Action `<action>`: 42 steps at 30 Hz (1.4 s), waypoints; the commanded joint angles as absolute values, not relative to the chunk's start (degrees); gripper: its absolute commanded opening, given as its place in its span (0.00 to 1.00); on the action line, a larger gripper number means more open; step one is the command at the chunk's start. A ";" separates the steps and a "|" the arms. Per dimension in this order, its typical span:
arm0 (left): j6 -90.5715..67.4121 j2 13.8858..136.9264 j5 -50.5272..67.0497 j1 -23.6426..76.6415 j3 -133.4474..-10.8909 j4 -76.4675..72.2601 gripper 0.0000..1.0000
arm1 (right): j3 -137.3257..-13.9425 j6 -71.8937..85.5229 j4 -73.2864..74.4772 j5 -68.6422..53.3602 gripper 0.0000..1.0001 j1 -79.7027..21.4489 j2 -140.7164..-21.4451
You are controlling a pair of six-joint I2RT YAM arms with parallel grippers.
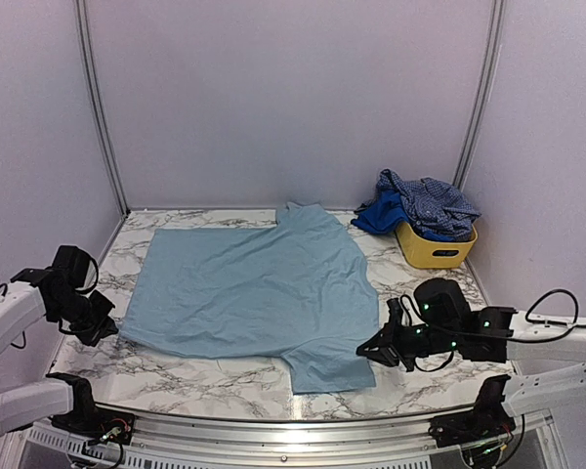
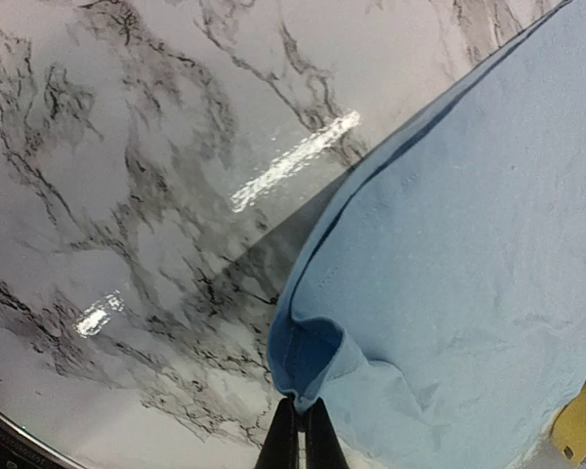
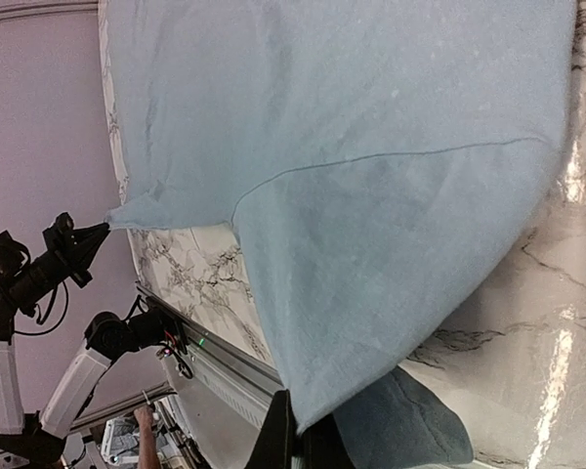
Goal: Fold and stack the mixed laundry pile
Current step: Fold the flattened T-shirt at the center of the board.
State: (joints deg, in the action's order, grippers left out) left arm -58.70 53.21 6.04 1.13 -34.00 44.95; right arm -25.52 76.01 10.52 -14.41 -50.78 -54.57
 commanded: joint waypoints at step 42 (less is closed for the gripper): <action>-54.77 76.53 6.22 0.43 -55.94 38.96 0.00 | -53.97 53.11 21.77 -24.20 0.00 -29.37 -82.37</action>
